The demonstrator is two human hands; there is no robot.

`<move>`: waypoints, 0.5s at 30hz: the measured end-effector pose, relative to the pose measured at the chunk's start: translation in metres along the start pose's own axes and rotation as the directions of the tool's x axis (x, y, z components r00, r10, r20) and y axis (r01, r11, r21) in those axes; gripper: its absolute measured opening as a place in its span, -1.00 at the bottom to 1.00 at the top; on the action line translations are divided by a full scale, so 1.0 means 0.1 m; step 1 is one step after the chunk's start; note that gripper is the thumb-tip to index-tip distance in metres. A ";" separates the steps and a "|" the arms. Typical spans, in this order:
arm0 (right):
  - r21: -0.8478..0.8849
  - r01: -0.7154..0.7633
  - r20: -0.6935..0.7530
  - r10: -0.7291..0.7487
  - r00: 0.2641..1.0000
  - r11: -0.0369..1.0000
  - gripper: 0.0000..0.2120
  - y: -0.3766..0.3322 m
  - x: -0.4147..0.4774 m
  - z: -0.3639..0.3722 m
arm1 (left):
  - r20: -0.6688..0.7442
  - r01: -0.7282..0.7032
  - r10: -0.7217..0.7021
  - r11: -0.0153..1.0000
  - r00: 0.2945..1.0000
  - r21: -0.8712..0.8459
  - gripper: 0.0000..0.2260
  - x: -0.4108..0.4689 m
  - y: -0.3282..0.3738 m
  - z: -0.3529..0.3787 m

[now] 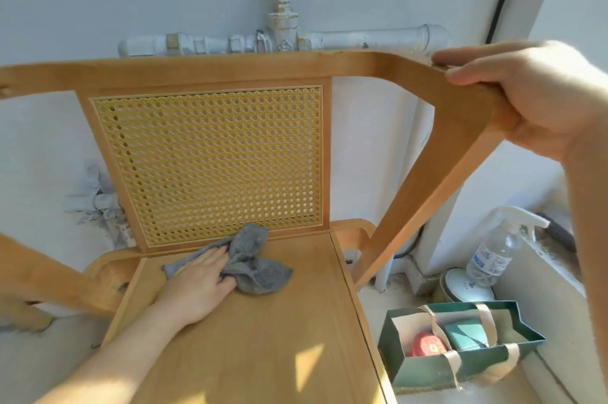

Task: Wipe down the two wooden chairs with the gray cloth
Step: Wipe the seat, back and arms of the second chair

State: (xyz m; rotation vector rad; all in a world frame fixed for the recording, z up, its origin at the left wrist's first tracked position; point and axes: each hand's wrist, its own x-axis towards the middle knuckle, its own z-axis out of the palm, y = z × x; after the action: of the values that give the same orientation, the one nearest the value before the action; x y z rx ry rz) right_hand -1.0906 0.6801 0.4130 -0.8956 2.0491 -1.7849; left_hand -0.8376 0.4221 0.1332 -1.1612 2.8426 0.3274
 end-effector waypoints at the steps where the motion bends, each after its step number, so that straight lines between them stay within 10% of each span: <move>1: -0.160 0.021 -0.008 -0.023 1.000 0.987 -0.75 -0.03 -0.01 0.02 | -0.003 0.031 -0.031 1.000 1.000 0.003 -0.44 -0.03 -0.05 0.01; 7: -0.947 0.092 -0.039 -0.395 0.918 0.308 -0.85 0.08 -0.06 0.33 | 0.011 -0.182 0.181 0.983 0.983 0.009 -0.45 0.11 0.98 0.15; 13: -0.882 0.386 0.089 -0.708 0.701 0.272 -0.61 0.55 -0.46 0.83 | 0.008 -0.186 0.186 0.982 0.983 0.035 -0.47 0.08 0.85 0.08; 15: -0.801 0.478 0.190 -0.605 0.773 0.360 -0.52 0.80 -0.59 1.18 | -0.012 -0.075 0.075 0.997 0.997 0.021 -0.46 -0.05 0.36 0.02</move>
State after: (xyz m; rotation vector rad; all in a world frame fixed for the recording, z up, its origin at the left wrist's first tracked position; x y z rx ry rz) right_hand -0.9974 0.6266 0.3018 -1.9706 2.9923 -0.9616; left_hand -0.8592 0.4507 0.1382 -1.0586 2.8984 0.2947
